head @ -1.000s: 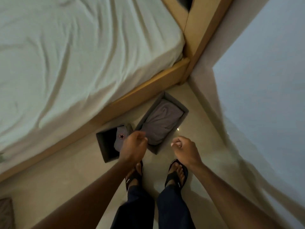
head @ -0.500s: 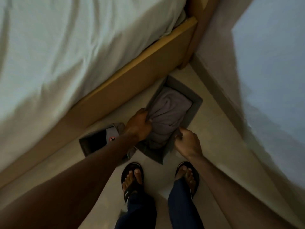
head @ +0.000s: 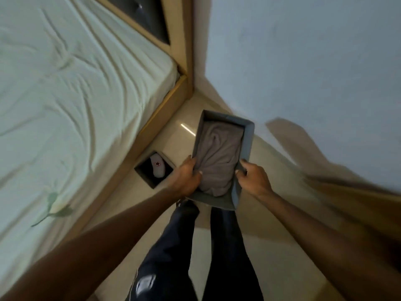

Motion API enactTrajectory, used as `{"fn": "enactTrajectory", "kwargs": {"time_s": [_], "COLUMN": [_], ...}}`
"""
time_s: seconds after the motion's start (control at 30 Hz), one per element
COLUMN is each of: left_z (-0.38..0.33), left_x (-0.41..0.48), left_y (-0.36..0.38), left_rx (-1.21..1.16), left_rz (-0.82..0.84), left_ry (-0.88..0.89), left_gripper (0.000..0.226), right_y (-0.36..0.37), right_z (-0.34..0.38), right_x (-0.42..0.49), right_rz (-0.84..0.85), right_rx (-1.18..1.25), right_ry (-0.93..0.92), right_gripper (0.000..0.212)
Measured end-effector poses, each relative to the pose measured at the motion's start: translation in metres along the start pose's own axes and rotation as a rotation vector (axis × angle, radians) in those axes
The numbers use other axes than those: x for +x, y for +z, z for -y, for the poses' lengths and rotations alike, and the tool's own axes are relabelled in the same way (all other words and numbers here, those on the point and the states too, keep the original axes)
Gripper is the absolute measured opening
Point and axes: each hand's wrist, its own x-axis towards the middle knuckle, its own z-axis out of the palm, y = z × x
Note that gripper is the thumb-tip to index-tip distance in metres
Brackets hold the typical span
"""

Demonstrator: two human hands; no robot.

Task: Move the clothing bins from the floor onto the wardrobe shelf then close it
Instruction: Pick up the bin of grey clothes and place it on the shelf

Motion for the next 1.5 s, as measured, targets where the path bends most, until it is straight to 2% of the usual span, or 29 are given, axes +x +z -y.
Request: {"fn": "enactTrajectory", "kwargs": {"time_s": [0.27,0.37,0.6,0.83,1.0,1.2,1.43,1.5], "left_z": [-0.106,-0.135,-0.238,-0.342,-0.416,-0.506,-0.616,-0.641], "left_x": [-0.164,-0.199,-0.262,-0.327,-0.356,-0.362,-0.360,-0.357], "left_y": [0.006,0.023,0.116,0.228,0.288,0.359,0.447,0.473], "left_rx": [0.144,0.203,0.424,0.478,0.446,0.336,0.425,0.459], "left_rz": [0.160,0.219,0.368,0.459,0.504,0.565,0.614,0.678], "left_ry": [0.263,0.341,0.636,0.893,1.004,1.174,1.340,1.349], "left_gripper": [0.044,0.044,0.050,0.051,0.040,0.023,0.038,0.039], "right_y": [-0.045,-0.045,-0.054,-0.096,-0.143,-0.200,-0.265,-0.279], "right_z": [-0.024,-0.050,-0.145,-0.223,-0.267,-0.324,-0.409,-0.433], "right_x": [-0.226,-0.287,-0.424,-0.531,-0.580,-0.615,-0.624,-0.624], "right_rz": [-0.267,-0.361,-0.717,-1.127,-1.294,-1.438,-1.590,-1.604], "right_rx": [0.224,0.273,0.480,0.563,0.580,0.552,0.603,0.662], "right_ry": [0.135,0.247,0.501,0.594,0.581,0.652,0.745,0.772], "right_gripper": [0.041,0.049,0.052,0.044,0.042,0.041,0.040,0.041]}}
